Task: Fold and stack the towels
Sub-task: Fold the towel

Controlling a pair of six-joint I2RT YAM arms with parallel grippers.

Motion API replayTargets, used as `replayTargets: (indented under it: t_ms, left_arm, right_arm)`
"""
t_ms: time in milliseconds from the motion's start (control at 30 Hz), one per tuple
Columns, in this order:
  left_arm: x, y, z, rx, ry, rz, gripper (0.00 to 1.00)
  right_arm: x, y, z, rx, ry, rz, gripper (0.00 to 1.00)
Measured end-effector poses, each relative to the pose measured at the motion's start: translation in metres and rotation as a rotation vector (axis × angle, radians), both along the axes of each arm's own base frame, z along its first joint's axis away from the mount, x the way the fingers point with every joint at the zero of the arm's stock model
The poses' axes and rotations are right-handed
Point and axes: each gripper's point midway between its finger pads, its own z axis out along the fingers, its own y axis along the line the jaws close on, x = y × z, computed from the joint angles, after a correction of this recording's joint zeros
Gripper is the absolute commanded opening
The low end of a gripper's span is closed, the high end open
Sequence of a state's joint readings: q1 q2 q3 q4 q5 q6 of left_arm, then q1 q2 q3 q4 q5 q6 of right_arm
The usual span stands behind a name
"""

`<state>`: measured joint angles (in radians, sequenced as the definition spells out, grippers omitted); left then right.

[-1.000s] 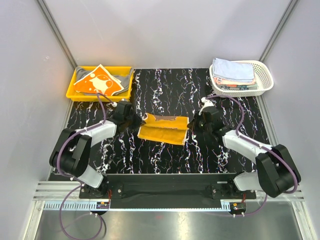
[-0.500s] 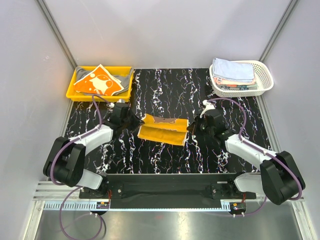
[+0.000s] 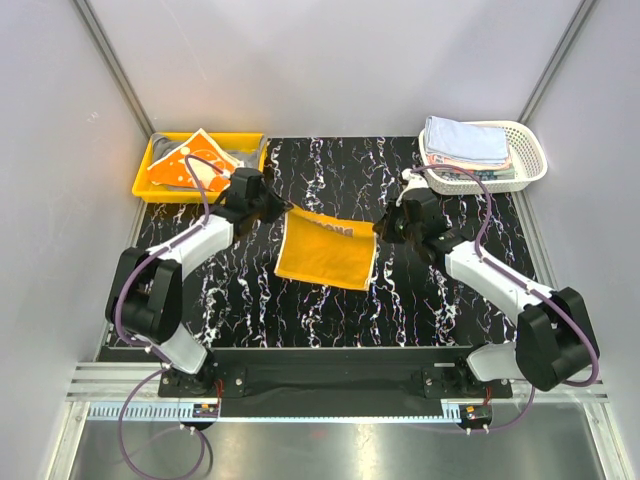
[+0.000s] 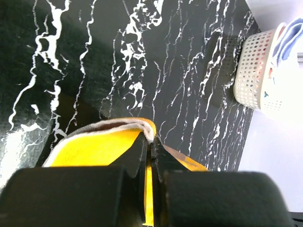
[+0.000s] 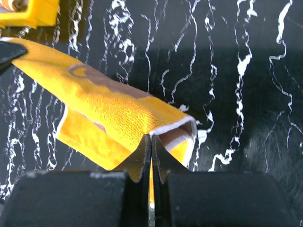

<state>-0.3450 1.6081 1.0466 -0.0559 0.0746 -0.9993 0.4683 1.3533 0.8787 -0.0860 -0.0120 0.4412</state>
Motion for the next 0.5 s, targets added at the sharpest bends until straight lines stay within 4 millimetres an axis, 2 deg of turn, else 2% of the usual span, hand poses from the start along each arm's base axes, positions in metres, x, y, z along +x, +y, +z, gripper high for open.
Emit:
replayTargets:
  t_ms: [67, 167, 367, 433, 500]
  left_arm:
    - [-0.001, 0.001, -0.002, 0.003, 0.005, 0.003, 0.0]
    - [-0.011, 0.005, -0.019, 0.014, 0.04, 0.004, 0.0]
    - [-0.063, 0.017, -0.074, 0.031, 0.163, -0.001, 0.0]
    - [-0.079, 0.02, -0.086, 0.031, 0.194, -0.009, 0.0]
    - [-0.086, 0.021, -0.09, 0.031, 0.205, -0.014, 0.0]
  right_arm:
    - [-0.002, -0.001, -0.004, -0.007, 0.015, 0.0, 0.02]
    - [-0.009, -0.003, -0.016, -0.01, 0.04, 0.004, 0.01]
    - [-0.04, -0.005, -0.061, 0.006, 0.157, 0.028, 0.01]
    - [-0.051, -0.004, -0.073, 0.025, 0.193, 0.04, 0.01]
    - [-0.058, -0.003, -0.081, 0.04, 0.215, 0.048, 0.01]
